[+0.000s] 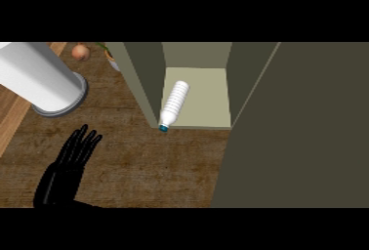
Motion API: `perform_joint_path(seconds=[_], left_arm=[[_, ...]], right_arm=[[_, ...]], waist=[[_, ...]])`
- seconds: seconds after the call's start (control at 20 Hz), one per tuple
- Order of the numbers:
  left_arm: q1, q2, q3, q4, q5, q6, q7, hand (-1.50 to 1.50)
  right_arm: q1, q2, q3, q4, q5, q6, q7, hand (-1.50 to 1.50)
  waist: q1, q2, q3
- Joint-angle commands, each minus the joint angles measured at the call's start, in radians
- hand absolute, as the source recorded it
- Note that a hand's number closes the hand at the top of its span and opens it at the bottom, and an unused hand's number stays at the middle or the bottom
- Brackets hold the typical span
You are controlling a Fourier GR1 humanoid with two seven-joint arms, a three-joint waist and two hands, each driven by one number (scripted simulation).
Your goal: Pick up the bottled water, place it into the cabinet and close the cabinet
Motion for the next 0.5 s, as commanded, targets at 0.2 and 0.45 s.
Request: perform_joint_path(seconds=[0.2,0.45], left_arm=[[0.114,0.134,0.057,-0.114,-0.014,-0.016,-0.044,-1.50],[0.171,0.203,0.092,-0.199,0.008,-0.036,-0.044,-1.50]], right_arm=[[-0.100,0.019,0.255,-0.217,0.243,-0.143,0.074,1.50],[-0.249,0.043,0.420,-0.143,0.285,-0.245,0.106,1.50]], waist=[[-0.008,-0.006,-0.002],[0.004,-0.012,-0.003]])
